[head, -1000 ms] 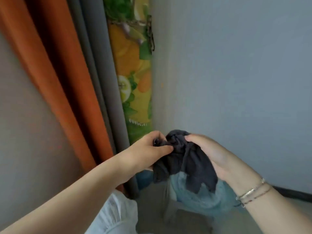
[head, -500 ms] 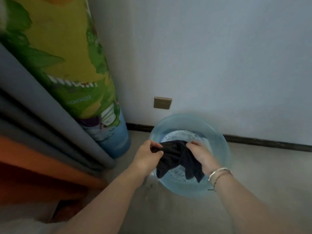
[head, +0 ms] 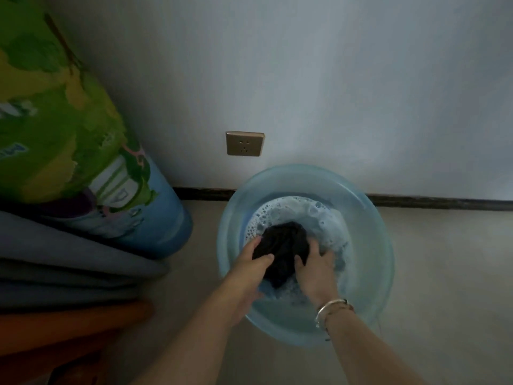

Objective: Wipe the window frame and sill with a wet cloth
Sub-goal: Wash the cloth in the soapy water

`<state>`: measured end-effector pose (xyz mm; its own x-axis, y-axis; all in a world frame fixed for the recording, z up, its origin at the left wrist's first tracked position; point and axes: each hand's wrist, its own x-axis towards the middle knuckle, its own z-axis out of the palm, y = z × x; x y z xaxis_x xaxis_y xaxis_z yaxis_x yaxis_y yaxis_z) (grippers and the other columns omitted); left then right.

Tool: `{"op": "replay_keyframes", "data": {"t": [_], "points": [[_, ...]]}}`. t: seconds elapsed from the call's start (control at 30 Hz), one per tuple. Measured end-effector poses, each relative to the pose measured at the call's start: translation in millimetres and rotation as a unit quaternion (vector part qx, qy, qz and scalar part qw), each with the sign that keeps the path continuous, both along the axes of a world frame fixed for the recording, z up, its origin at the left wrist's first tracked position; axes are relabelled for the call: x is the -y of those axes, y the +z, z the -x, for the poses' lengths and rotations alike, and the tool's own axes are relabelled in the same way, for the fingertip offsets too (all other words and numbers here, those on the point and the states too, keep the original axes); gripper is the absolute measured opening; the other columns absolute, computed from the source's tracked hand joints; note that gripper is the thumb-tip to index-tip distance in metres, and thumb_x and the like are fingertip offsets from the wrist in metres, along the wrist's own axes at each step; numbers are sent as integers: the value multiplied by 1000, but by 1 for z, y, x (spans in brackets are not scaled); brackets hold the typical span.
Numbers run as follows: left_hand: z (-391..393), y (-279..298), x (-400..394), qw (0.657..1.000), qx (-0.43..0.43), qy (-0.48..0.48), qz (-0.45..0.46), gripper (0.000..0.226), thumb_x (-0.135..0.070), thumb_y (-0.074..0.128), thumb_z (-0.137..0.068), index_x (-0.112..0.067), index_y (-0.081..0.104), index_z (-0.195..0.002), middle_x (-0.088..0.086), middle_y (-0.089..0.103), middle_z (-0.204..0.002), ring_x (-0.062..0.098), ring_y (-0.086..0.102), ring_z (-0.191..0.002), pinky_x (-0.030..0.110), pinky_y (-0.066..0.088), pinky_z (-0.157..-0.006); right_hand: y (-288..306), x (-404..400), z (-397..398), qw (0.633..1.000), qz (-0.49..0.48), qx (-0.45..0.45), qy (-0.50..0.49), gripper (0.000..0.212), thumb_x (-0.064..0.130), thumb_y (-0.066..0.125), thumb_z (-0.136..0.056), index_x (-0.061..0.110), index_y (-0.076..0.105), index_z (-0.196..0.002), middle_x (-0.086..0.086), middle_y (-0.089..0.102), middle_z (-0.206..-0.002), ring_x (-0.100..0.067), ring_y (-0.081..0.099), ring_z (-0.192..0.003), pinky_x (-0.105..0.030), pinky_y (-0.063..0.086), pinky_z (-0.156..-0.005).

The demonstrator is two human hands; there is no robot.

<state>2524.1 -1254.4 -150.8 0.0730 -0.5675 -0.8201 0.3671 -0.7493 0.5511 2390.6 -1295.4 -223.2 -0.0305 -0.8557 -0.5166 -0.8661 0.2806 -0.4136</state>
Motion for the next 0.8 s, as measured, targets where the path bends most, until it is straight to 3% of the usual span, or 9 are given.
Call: {"op": "replay_keyframes", "data": {"t": [0.07,0.17,0.3,0.37,0.43,0.5,0.63,0.73,0.8], "points": [[-2,-5,0,1000,-23,8,-14,50,-17,45,-99,-36,31,-143,-3,46,-136,22,50,-120,53,44,-98,-6,0,-8,995,2,86,41,33,17,43,-97,21,44,-129,-13,44,-126,-27,53,-97,-29,41,-82],[-5,-15,3,997,-61,38,-28,53,-19,45,-100,-33,24,-147,5,44,-143,26,49,-124,50,47,-96,-15,11,-8,989,14,126,71,26,21,51,-89,25,54,-115,-5,59,-113,-21,58,-98,-29,43,-83],[-1,-32,10,997,-34,54,-48,60,-19,49,-97,-24,20,-150,6,38,-148,25,45,-129,47,40,-106,-9,21,6,989,130,-72,-20,28,24,50,-92,15,46,-118,-15,46,-116,-37,52,-101,-43,48,-82],[3,-43,12,998,-21,37,-47,56,-20,49,-97,-27,26,-148,5,43,-145,25,49,-125,46,42,-104,-8,21,5,986,124,-109,-24,30,31,45,-95,15,45,-121,-18,43,-119,-42,50,-104,-45,47,-84],[4,-48,13,999,-5,22,-44,52,-21,48,-96,-33,31,-143,2,48,-140,25,51,-121,48,46,-96,-14,17,0,996,80,-44,-11,35,38,41,-97,15,45,-124,-19,43,-118,-42,52,-103,-43,46,-88],[4,-48,14,999,-2,27,-46,46,-21,47,-96,-38,35,-138,2,52,-132,26,53,-115,49,50,-87,-17,16,-8,994,46,97,-24,26,26,41,-99,12,51,-118,-15,51,-110,-34,55,-99,-30,45,-82],[2,-41,16,996,-32,56,-63,38,-35,45,-98,-38,38,-135,3,52,-132,28,54,-111,41,52,-70,13,12,-26,893,-62,392,-212,26,5,40,-95,13,61,-82,-11,61,-84,-24,56,-82,-30,44,-66],[3,-42,19,991,-59,85,-80,38,-44,46,-95,-30,44,-131,7,53,-130,31,55,-112,43,54,-69,38,3,-28,812,-152,475,-304,24,24,47,-92,12,64,-80,-12,66,-82,-26,61,-81,-35,47,-68],[8,-45,20,986,-81,129,-75,40,-39,53,-93,-19,49,-127,13,59,-119,32,61,-102,39,54,-63,50,-4,-35,834,-171,456,-261,38,44,54,-86,9,67,-79,-13,68,-78,-26,64,-75,-36,49,-67]]}}
